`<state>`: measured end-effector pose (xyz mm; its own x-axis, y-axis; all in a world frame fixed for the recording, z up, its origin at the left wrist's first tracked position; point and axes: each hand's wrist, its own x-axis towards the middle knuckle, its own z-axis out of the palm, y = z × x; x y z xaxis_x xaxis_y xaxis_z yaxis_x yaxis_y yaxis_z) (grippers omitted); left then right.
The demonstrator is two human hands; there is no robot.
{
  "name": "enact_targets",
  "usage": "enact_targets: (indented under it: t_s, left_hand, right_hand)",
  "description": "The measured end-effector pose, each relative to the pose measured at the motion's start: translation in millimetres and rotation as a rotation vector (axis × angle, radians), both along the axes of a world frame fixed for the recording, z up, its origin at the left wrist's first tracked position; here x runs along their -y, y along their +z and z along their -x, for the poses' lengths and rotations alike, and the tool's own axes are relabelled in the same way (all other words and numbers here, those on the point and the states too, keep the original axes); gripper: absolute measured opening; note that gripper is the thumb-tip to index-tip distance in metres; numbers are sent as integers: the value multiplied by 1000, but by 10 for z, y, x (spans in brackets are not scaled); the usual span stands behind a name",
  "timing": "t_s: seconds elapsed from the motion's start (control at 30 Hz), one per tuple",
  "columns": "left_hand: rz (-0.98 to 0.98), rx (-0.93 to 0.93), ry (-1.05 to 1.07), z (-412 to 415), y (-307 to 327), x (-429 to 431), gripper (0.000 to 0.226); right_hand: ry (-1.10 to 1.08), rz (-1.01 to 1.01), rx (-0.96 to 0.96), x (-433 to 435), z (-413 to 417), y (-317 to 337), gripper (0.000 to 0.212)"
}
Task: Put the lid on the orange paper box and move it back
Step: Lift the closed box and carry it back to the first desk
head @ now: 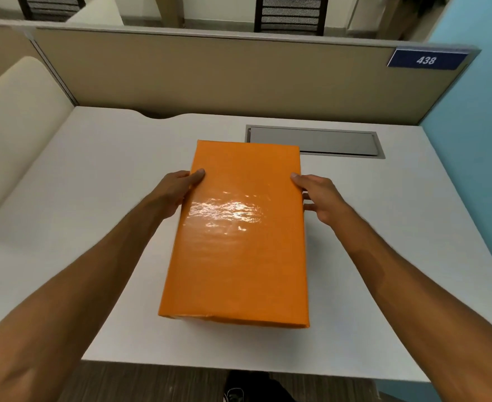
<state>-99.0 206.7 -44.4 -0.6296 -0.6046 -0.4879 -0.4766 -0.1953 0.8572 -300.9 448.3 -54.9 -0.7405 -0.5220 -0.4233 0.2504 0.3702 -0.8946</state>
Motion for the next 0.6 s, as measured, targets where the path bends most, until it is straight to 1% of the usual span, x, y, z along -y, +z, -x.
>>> enact_targets:
  t_s: [0.1,0.2,0.3,0.47,0.6]
  left_hand:
    - [-36,-9,5,101,13,77,48]
    - [-30,-12,4,124,-24,109,47]
    - [11,-27,61,148,-86,104,41]
    - [24,-28,115,165,-157,134,58]
    - [31,-40,193,195,-197,120,57]
  right_hand:
    - [-10,23,12,102,121,-1,31]
    - [-40,2,-1,159,188,-51,32]
    - [-85,-19,-14,197,217,-106,30]
    - [-120,-61,-28,262,263,-172,39]
    - [-136,-123,-35,295,300,-182,47]
